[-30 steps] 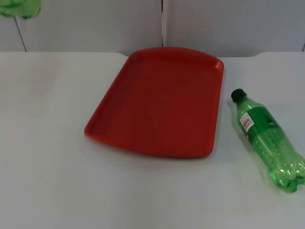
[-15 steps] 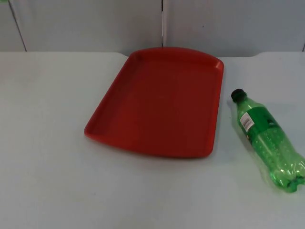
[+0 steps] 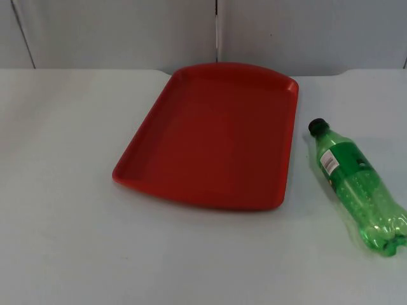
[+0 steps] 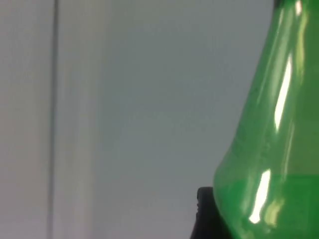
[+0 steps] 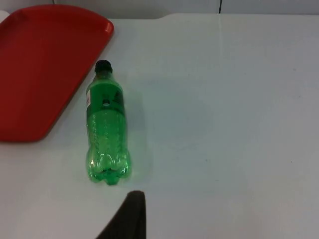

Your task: Place the bottle upright on the tray.

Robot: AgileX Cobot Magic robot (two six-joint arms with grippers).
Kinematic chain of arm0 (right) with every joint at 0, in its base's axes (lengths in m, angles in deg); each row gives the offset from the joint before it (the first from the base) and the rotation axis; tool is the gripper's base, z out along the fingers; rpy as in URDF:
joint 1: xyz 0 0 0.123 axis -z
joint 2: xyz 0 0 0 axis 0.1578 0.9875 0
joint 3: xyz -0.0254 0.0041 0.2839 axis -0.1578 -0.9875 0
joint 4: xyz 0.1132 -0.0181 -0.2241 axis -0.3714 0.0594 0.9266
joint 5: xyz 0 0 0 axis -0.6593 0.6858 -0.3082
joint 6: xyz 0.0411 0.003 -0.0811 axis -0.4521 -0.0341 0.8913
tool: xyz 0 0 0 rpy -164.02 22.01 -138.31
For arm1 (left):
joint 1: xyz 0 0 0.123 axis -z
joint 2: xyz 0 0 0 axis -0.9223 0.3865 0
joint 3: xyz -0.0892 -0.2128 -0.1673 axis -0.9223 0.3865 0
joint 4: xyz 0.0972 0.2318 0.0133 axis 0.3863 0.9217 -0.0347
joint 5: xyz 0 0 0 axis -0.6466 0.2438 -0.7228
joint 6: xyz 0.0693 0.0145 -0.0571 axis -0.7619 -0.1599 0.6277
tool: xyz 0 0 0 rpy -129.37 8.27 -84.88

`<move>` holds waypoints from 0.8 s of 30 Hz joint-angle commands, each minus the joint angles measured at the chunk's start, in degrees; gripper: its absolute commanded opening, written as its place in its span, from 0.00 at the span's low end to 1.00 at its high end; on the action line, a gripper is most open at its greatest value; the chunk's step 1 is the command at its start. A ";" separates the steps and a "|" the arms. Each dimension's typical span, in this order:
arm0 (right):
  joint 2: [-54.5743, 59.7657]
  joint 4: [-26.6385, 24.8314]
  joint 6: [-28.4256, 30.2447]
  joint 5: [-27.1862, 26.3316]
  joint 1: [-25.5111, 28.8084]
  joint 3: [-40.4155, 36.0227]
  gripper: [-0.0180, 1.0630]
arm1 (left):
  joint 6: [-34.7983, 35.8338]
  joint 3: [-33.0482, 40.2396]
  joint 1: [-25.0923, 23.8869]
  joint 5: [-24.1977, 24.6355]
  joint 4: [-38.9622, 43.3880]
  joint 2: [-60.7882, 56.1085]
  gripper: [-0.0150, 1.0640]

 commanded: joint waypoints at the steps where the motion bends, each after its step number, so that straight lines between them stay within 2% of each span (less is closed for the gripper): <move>1: -0.19 -0.19 0.41 -0.23 -0.19 -0.08 0.99 | 16.18 0.51 1.85 -2.61 20.99 1.61 0.01; 2: -0.19 -0.19 0.41 -0.23 -0.19 -0.08 0.99 | 16.18 0.51 1.85 -2.61 20.99 1.61 0.01; 3: -0.19 -0.19 0.41 -0.23 -0.19 -0.08 0.99 | 24.19 0.66 1.85 -2.61 29.20 3.23 0.01; 6: -0.19 -0.19 0.41 -0.23 -0.19 -0.08 0.99 | 36.64 0.66 1.85 -3.49 41.23 6.96 0.01; 7: -0.19 -0.19 0.41 -0.23 -0.19 -0.08 0.99 | 36.64 0.66 1.85 -3.49 41.23 6.96 0.01; 9: -0.19 -0.19 0.41 -0.23 -0.19 -0.08 0.99 | 42.70 0.66 1.59 -5.06 50.50 9.51 0.01; 11: -0.19 -0.19 0.41 -0.23 -0.19 -0.08 0.99 | 46.67 0.66 1.61 -8.44 61.22 12.20 0.01; 12: -0.19 -0.19 0.41 -0.23 -0.19 -0.08 0.99 | 47.19 0.66 1.61 -9.72 63.91 12.96 0.01; 13: -0.19 -0.19 0.41 -0.23 -0.19 -0.08 0.99 | 47.43 0.66 1.61 -13.56 70.54 15.28 0.01; 14: -0.19 -0.19 0.41 -0.23 -0.19 -0.08 0.99 | 47.43 0.66 1.61 -13.56 70.54 15.28 0.01; 15: -0.19 -0.19 0.41 -0.23 -0.19 -0.08 0.99 | 47.43 0.66 1.61 -15.58 72.56 16.75 0.01; 18: -0.19 -0.19 0.41 -0.23 -0.19 -0.08 0.99 | 48.80 0.66 1.61 -17.99 71.70 19.30 0.01; 21: -0.19 -0.19 0.41 -0.23 -0.19 -0.08 0.99 | 54.27 0.66 1.61 -20.78 69.97 23.49 0.01; 23: -0.19 -0.19 0.41 -0.23 -0.19 -0.08 0.99 | 54.38 0.66 1.61 -21.35 69.85 24.16 0.01; 24: -0.19 -0.19 0.41 -0.23 -0.19 -0.08 0.99 | 54.38 0.66 1.61 -23.15 69.58 25.59 0.01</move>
